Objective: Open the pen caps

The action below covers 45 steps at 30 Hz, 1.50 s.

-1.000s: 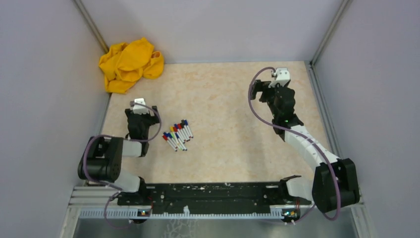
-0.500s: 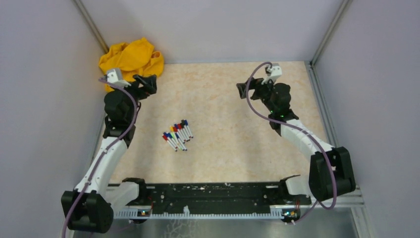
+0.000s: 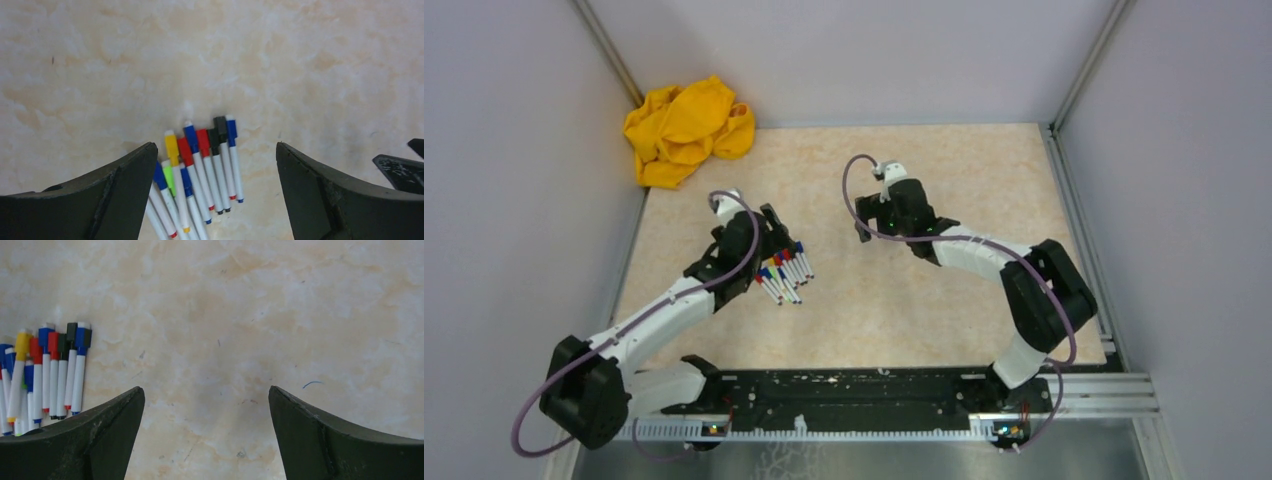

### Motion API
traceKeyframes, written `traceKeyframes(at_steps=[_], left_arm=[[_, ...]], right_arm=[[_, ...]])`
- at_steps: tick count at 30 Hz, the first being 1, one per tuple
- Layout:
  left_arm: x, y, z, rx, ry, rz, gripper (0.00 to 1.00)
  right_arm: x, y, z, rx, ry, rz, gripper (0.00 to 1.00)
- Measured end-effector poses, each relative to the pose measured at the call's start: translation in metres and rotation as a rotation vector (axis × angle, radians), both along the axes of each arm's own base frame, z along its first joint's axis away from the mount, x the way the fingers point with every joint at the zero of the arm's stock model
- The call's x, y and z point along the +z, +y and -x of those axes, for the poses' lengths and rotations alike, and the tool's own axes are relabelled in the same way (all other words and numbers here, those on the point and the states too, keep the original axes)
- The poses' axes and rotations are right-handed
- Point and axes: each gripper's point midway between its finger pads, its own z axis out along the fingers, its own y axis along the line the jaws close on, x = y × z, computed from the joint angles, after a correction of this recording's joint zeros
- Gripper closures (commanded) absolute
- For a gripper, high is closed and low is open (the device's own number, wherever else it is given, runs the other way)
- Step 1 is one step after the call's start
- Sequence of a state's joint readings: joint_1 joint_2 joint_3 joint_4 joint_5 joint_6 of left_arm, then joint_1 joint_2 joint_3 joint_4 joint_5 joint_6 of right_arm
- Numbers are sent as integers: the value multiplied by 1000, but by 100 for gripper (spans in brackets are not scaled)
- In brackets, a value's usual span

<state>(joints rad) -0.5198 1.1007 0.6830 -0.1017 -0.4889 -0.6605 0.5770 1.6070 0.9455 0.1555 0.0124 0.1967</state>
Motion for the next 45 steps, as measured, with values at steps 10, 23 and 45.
traceKeyframes(at_steps=[10,23,45], left_arm=[[-42,28,23,223,90,-22,11],[-54,60,69,343,51,130,14],[-53,61,79,340,46,160,15]], right_arm=[[-24,56,11,92,74,84,31],[-39,122,24,176,98,149,45],[-86,165,56,237,184,248,54]])
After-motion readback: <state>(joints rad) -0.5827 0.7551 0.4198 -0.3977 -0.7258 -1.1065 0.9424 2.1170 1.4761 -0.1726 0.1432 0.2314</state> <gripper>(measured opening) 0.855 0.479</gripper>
